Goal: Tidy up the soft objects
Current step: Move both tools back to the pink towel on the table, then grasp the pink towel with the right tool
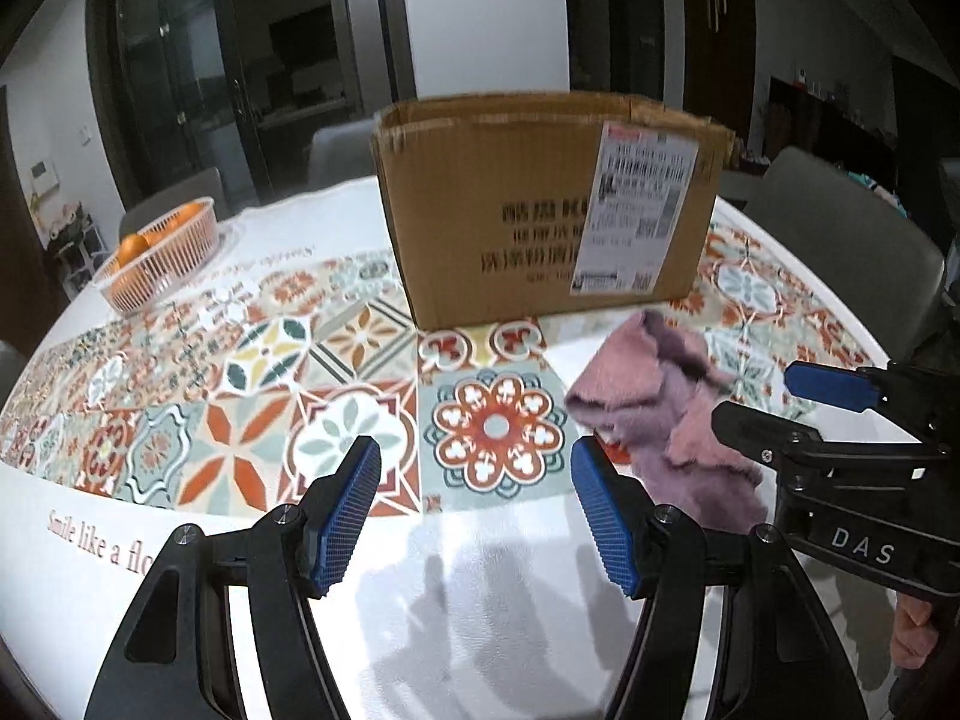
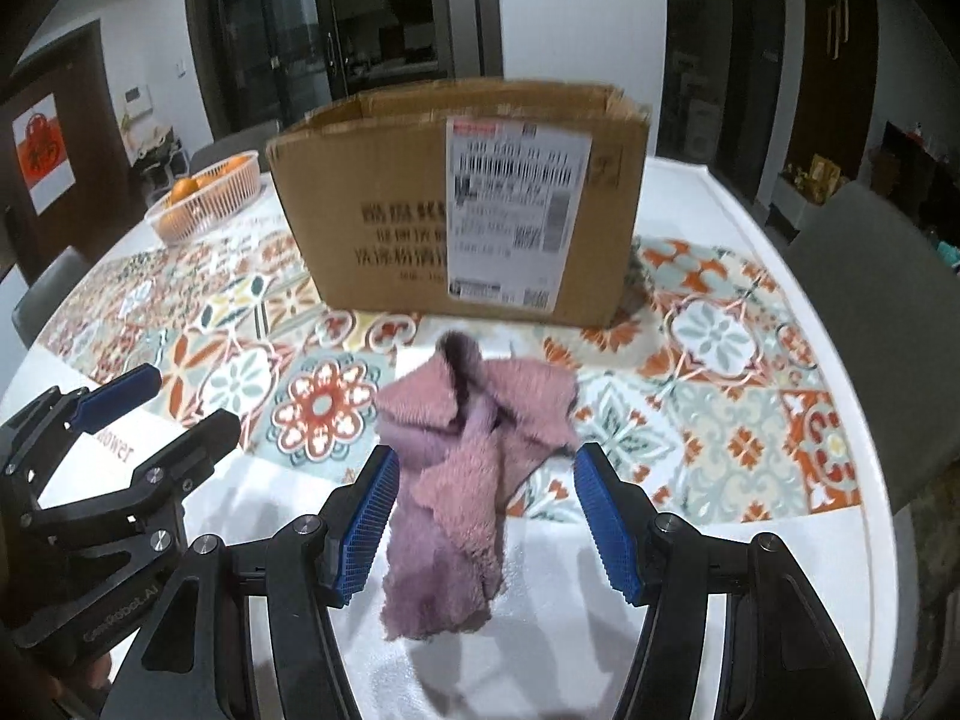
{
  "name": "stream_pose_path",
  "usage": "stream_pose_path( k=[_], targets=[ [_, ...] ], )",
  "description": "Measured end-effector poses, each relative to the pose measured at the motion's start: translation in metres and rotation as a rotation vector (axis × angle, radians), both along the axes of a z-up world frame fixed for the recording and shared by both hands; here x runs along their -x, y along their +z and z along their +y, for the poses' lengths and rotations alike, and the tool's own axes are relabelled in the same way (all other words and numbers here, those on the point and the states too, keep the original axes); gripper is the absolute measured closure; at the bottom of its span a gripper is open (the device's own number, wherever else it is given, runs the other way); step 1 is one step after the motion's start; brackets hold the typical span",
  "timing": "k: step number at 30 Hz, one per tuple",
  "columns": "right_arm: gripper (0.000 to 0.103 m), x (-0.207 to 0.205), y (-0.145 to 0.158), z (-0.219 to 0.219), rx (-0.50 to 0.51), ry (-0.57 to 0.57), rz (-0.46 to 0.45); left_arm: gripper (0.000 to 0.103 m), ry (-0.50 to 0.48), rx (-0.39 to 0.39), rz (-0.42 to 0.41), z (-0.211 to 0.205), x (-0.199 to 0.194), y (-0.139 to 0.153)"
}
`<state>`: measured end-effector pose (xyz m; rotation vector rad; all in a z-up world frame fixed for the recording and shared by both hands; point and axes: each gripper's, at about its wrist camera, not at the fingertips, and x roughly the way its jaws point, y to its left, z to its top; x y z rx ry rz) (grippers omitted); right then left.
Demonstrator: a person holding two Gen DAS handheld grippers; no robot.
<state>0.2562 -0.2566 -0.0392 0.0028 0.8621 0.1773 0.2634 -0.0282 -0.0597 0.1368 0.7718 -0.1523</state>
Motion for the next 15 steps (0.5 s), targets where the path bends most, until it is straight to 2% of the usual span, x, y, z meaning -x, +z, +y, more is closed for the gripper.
stream_pose_path(
  k=[6, 12, 14, 15],
  targets=[
    [0.041, -0.009, -0.021, 0.003, -0.010, 0.008, 0.052, 0.038, -0.006, 0.015, 0.050, 0.004, -0.009, -0.016],
    [0.041, -0.020, -0.033, 0.008, -0.012, 0.012, 0.081, 0.038, -0.009, 0.014, 0.066, 0.007, -0.018, -0.025],
    [0.042, -0.023, -0.036, 0.010, -0.002, 0.017, 0.082, 0.038, -0.013, 0.010, 0.071, 0.006, -0.021, -0.027],
    [0.046, -0.024, -0.038, 0.011, 0.008, 0.019, 0.089, 0.038, -0.017, 0.009, 0.071, 0.007, -0.022, -0.028]
  ],
)
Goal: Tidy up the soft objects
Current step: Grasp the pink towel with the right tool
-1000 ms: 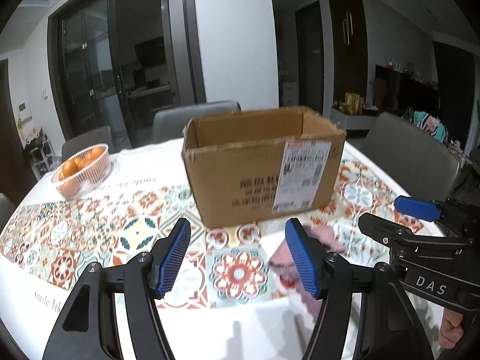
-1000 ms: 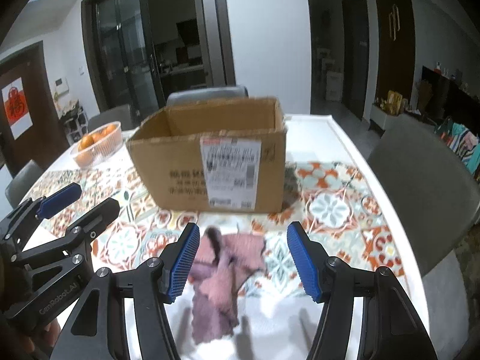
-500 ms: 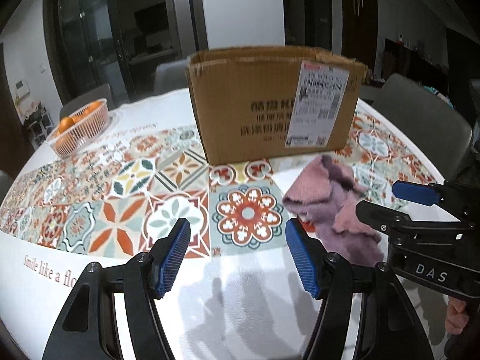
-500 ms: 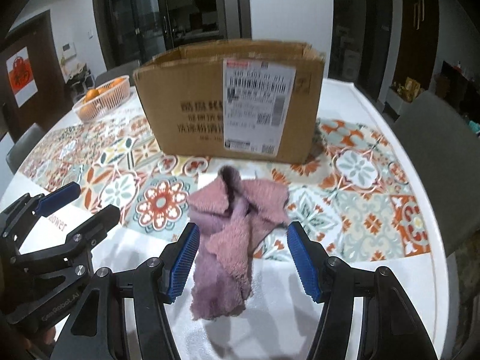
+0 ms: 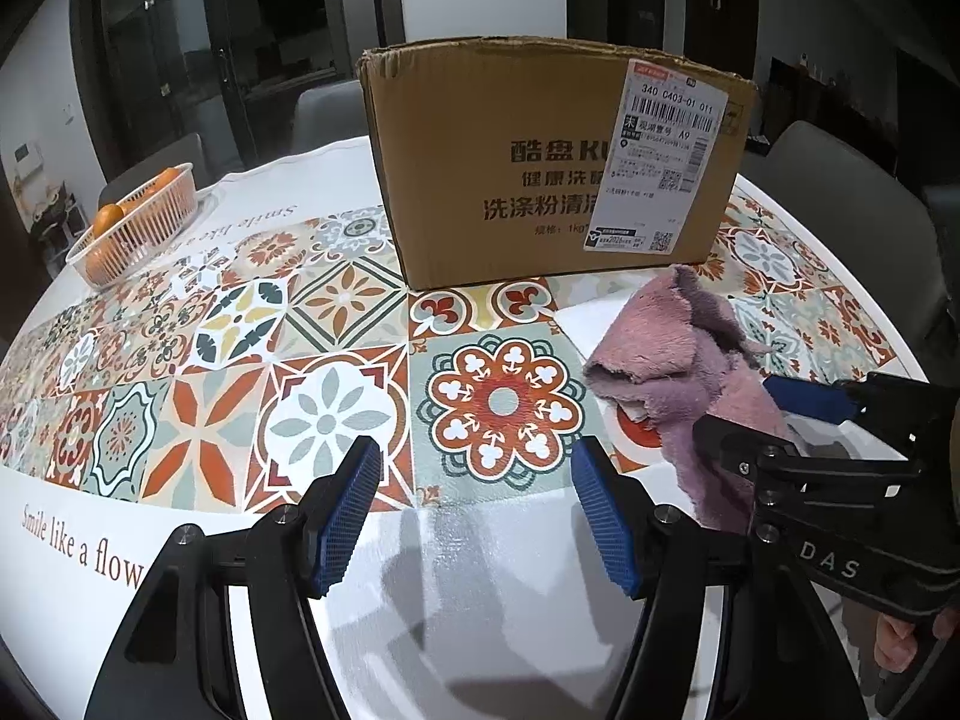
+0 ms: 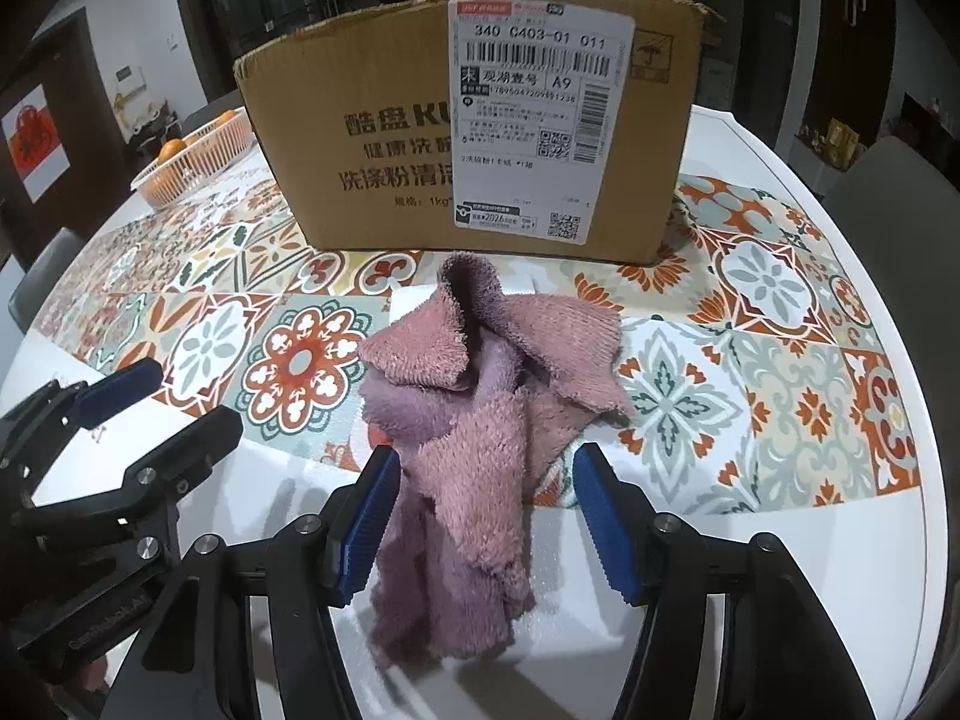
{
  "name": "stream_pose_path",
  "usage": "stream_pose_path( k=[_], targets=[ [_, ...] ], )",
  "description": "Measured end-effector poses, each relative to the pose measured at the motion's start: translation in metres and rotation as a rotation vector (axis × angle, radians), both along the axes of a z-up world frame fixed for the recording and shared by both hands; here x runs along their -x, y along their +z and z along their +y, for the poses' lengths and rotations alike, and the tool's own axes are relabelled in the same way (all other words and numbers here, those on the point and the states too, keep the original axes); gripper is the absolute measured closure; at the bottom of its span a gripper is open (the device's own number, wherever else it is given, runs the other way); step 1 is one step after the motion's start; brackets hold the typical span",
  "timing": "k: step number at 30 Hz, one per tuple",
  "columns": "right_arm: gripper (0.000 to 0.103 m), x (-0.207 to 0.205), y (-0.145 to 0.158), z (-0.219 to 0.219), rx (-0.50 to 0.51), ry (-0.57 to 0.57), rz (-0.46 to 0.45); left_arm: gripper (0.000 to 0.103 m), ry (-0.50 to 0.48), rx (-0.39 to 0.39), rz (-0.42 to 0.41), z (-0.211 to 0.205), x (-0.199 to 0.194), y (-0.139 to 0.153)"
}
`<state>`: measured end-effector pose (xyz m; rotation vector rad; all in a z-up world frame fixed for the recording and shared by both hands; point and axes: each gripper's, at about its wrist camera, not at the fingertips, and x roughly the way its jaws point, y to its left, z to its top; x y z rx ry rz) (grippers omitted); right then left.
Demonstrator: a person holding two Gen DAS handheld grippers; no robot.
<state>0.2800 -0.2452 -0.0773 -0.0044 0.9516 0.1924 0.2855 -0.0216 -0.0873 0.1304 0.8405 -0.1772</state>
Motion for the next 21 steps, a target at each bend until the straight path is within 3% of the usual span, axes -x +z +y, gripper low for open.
stream_pose_path(
  k=[7, 9, 21],
  targets=[
    [0.083, 0.000, -0.007, -0.001, -0.002, -0.013, 0.016, 0.038, -0.026, 0.003, 0.007, -0.003, -0.005, -0.005],
    [0.089, 0.001, -0.006, -0.002, 0.005, -0.016, 0.006, 0.038, -0.033, 0.013, 0.010, -0.005, -0.006, -0.006],
    [0.090, 0.011, 0.028, -0.027, -0.046, -0.118, -0.113, 0.038, -0.113, 0.055, -0.022, -0.024, -0.011, 0.002]
  ],
)
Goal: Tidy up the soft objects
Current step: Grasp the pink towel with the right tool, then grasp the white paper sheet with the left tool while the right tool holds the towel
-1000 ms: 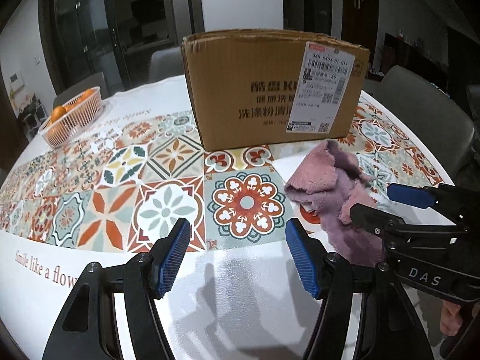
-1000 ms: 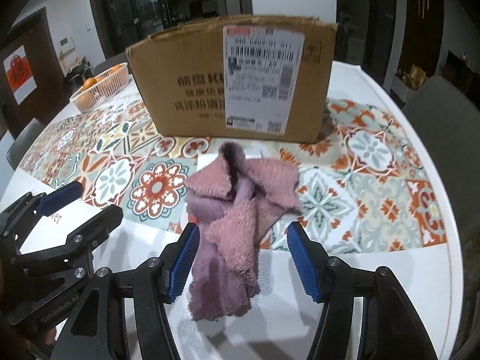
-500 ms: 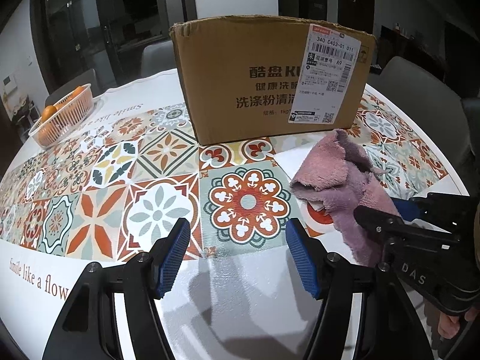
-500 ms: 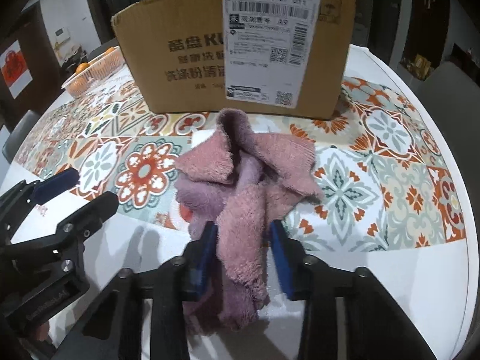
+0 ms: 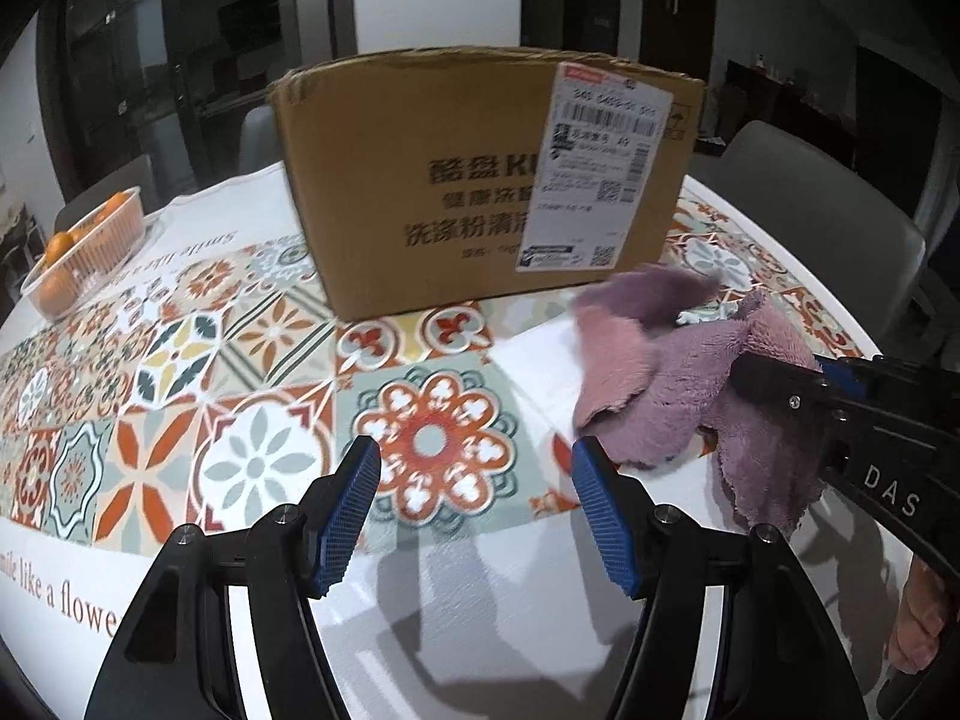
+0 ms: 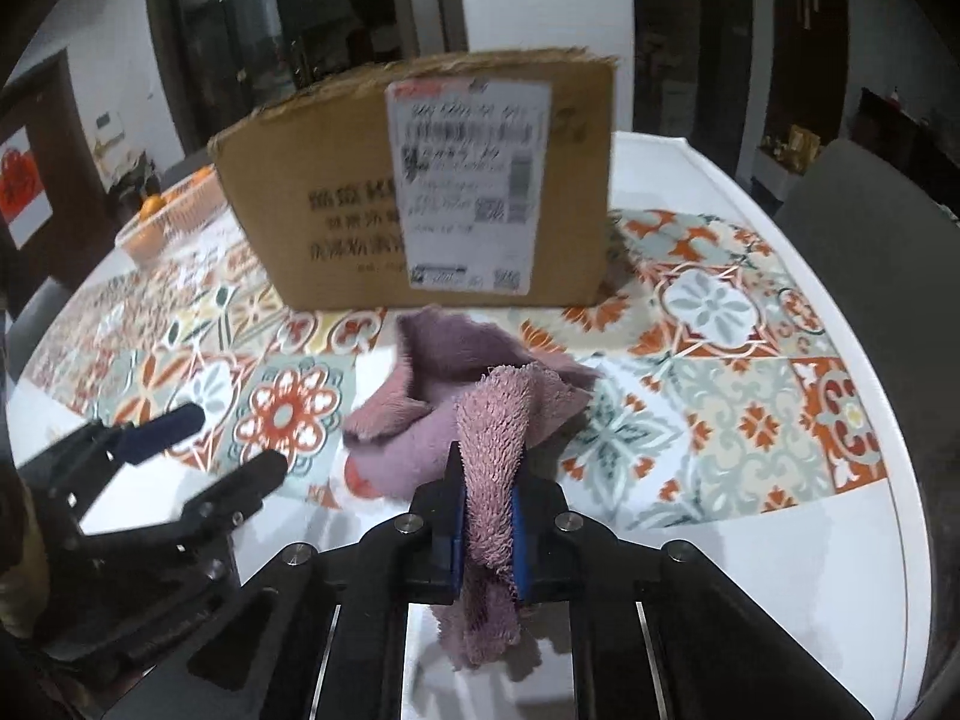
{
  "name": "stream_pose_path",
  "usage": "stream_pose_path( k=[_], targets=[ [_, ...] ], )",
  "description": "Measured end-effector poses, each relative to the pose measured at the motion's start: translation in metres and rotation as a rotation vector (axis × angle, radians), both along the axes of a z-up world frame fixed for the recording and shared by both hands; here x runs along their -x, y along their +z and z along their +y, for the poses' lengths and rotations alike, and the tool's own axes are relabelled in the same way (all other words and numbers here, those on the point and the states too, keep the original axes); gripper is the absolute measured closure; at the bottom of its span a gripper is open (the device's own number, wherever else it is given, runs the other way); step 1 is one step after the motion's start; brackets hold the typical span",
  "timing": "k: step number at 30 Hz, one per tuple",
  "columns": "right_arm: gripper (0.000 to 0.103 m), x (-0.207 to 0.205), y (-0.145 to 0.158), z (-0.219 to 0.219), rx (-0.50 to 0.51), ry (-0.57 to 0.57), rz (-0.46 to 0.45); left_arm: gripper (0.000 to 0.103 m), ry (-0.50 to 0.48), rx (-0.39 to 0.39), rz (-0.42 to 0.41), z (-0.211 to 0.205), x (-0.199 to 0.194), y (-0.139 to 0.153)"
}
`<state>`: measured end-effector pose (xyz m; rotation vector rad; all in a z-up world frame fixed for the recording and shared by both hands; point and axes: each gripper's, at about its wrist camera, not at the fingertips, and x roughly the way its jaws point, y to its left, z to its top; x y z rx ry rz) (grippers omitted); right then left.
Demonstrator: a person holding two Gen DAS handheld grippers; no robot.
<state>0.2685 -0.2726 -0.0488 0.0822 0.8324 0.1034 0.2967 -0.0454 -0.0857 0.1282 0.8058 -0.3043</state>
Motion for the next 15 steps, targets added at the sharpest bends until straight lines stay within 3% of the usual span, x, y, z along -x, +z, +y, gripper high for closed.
stream_pose_path(
  k=[15],
  targets=[
    [0.090, 0.000, 0.010, -0.045, 0.011, -0.169, -0.054, 0.038, -0.102, -0.020, -0.027, -0.041, -0.021, 0.001]
  ],
)
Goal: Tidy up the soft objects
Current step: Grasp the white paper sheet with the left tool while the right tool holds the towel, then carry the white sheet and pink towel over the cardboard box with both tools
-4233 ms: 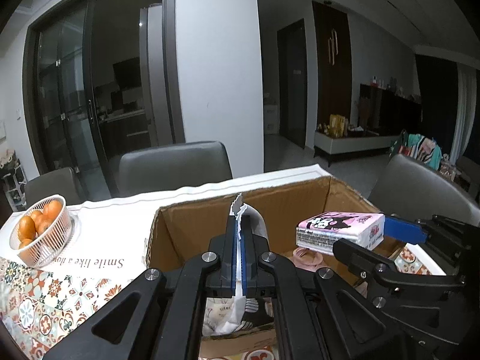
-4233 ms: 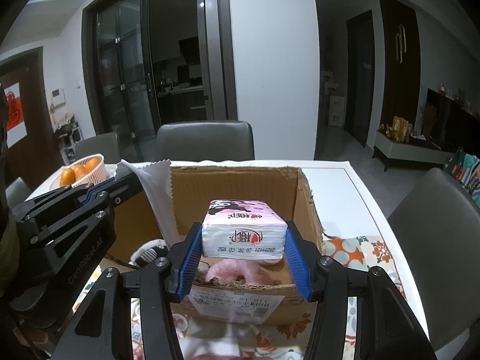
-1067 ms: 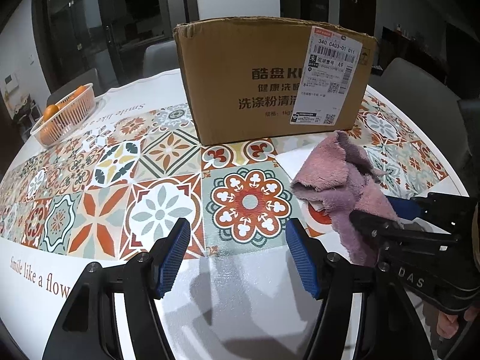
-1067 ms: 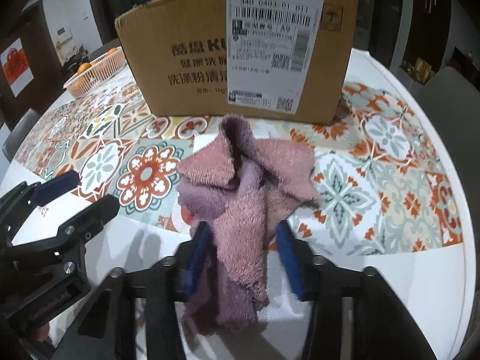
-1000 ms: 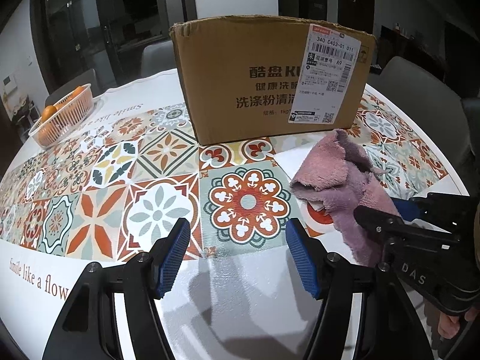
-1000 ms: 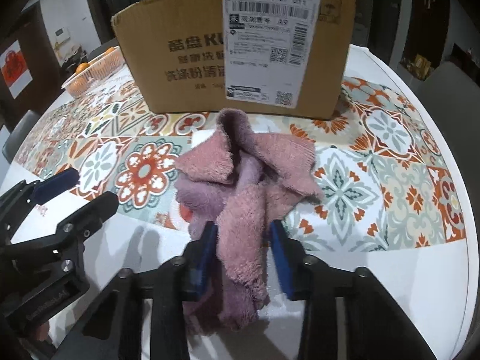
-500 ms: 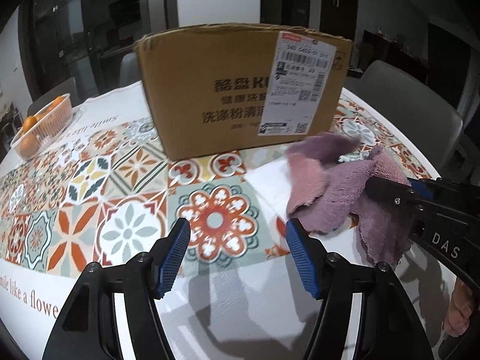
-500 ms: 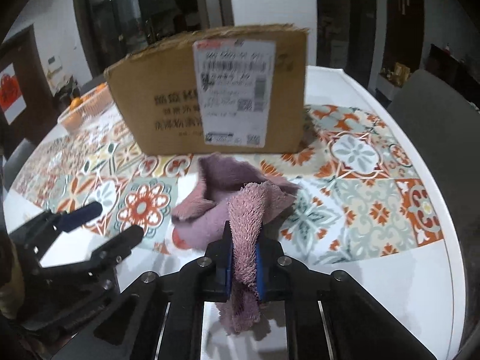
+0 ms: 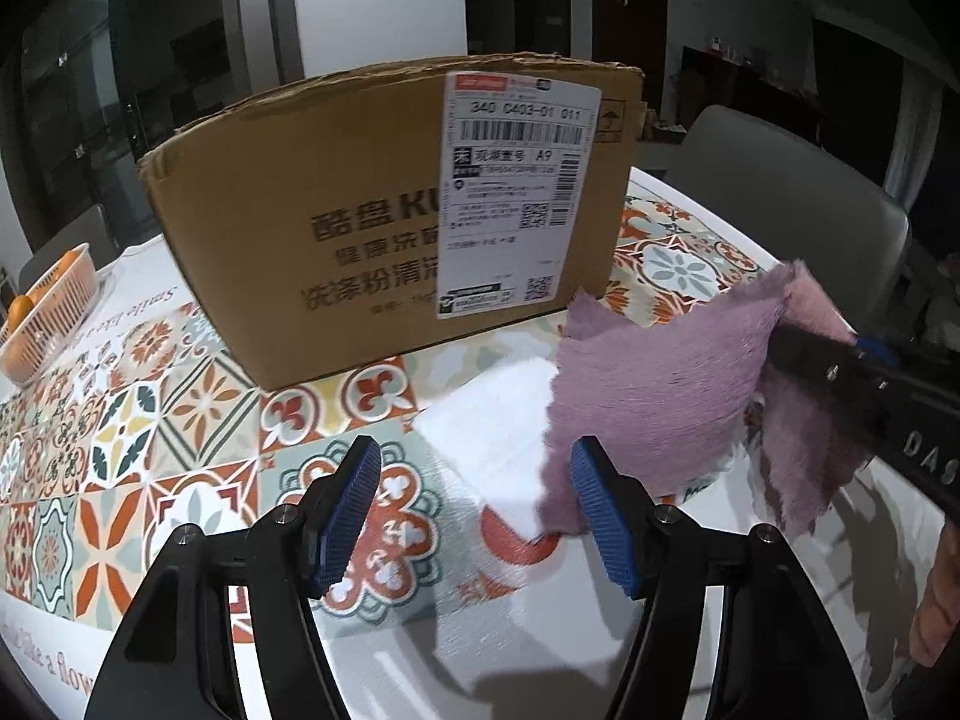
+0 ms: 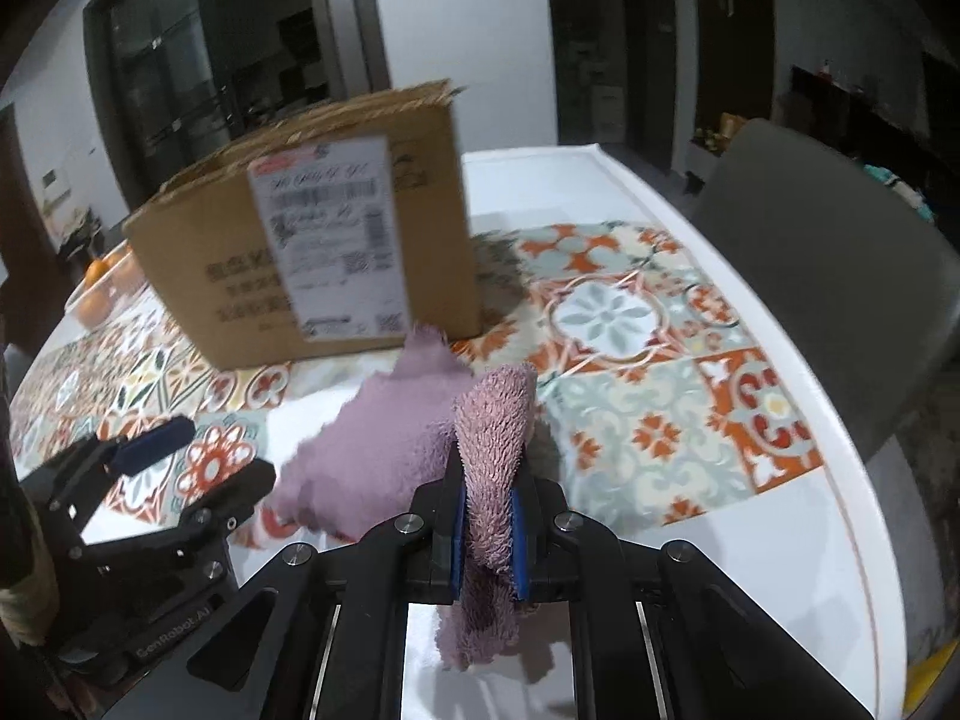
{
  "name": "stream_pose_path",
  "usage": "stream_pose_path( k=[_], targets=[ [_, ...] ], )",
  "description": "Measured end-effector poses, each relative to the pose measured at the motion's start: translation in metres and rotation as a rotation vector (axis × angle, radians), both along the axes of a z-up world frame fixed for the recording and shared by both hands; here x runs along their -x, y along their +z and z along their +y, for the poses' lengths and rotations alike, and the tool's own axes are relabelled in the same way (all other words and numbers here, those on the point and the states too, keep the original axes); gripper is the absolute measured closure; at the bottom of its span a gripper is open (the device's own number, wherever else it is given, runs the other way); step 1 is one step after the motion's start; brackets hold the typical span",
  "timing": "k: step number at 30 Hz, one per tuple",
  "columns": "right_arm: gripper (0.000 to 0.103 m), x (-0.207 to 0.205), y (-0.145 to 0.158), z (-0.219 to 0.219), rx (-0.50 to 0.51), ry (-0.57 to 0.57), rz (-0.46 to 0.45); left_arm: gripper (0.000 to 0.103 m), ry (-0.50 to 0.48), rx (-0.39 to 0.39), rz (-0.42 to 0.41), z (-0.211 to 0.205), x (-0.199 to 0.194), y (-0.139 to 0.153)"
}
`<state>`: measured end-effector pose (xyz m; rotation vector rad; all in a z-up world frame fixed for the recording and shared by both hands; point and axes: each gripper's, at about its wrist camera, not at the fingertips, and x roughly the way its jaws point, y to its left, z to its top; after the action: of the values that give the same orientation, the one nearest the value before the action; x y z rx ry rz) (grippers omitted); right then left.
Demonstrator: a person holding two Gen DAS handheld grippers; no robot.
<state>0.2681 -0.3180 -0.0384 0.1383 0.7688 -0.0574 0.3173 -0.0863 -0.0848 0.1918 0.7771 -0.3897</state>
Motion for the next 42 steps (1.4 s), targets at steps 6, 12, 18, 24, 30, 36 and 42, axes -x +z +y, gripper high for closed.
stream_pose_path(
  k=[6, 12, 18, 24, 30, 36, 42],
  targets=[
    [0.090, 0.008, 0.019, -0.001, 0.038, -0.018, -0.074, 0.038, -0.025, 0.013, 0.009, -0.013, -0.004, -0.003],
    [0.090, -0.002, 0.014, -0.001, 0.053, -0.006, -0.062, 0.038, -0.026, 0.034, 0.068, -0.023, -0.021, -0.015],
    [0.090, -0.009, 0.002, -0.006, 0.019, -0.006, -0.025, 0.038, -0.032, -0.019, 0.091, -0.032, -0.030, -0.024],
    [0.090, -0.012, -0.007, -0.007, 0.004, -0.006, 0.003, 0.038, -0.027, -0.035, 0.094, -0.036, -0.033, -0.030],
    [0.090, -0.011, -0.013, -0.007, -0.025, 0.000, 0.017, 0.071, -0.033, -0.013, 0.094, -0.036, -0.032, -0.028],
    [0.090, -0.009, -0.013, -0.008, -0.044, 0.003, 0.023, 0.094, -0.027, -0.019, 0.089, -0.033, -0.024, -0.027],
    [0.090, -0.004, -0.009, -0.007, -0.055, 0.010, 0.013, 0.095, -0.014, 0.009, 0.077, -0.025, -0.012, -0.016]
  ],
)
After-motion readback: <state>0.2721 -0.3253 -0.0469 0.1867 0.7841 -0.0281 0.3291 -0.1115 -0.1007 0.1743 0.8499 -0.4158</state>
